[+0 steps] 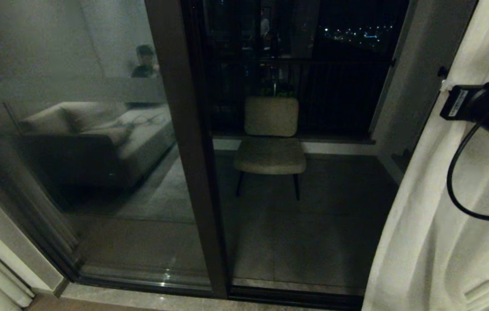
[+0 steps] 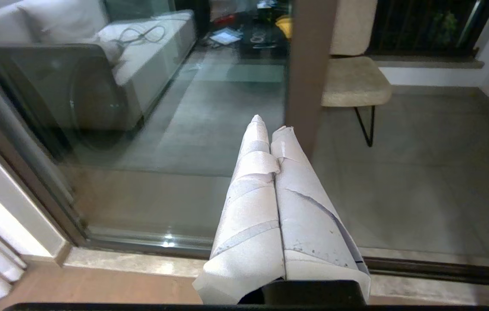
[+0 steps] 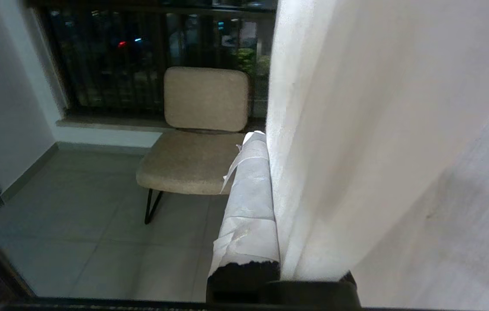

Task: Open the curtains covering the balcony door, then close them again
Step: Close the inner curtains on both sides

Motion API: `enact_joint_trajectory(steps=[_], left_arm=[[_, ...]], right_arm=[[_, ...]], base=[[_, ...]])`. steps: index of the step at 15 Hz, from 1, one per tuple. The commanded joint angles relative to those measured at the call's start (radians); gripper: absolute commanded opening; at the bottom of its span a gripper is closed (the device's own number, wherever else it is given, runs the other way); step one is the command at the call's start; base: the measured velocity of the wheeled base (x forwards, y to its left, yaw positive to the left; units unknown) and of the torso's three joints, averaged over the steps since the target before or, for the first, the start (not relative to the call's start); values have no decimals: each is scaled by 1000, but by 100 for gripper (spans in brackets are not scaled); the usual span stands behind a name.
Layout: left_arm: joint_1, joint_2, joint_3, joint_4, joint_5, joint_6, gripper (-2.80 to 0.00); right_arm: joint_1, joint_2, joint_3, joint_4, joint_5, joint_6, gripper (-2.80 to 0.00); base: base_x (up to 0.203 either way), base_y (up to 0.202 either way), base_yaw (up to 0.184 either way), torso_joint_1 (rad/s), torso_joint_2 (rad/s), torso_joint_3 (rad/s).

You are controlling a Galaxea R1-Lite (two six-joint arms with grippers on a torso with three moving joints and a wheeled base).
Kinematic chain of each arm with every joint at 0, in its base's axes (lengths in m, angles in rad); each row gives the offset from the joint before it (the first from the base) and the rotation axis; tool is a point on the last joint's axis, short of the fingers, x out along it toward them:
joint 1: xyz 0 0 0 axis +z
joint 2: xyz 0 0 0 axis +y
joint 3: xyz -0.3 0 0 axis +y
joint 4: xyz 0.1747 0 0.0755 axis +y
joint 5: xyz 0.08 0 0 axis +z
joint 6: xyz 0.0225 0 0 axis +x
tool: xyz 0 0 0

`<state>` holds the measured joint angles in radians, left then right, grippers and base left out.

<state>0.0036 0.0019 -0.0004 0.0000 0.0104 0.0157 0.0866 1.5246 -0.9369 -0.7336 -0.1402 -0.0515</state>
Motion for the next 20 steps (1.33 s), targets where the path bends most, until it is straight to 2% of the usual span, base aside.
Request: enact_joint_trajectory(steps=[1,20], left_arm=[[1,0,0,0,0,0,-280],[-1,0,0,0,0,0,-280]], right_arm=[[4,15,-13,-6,-1,-1,-280],[22,19,-16,-6,-3,-1,-280]], base=[[0,187,-2,-2,3,6],[0,191,0,2,2,2]])
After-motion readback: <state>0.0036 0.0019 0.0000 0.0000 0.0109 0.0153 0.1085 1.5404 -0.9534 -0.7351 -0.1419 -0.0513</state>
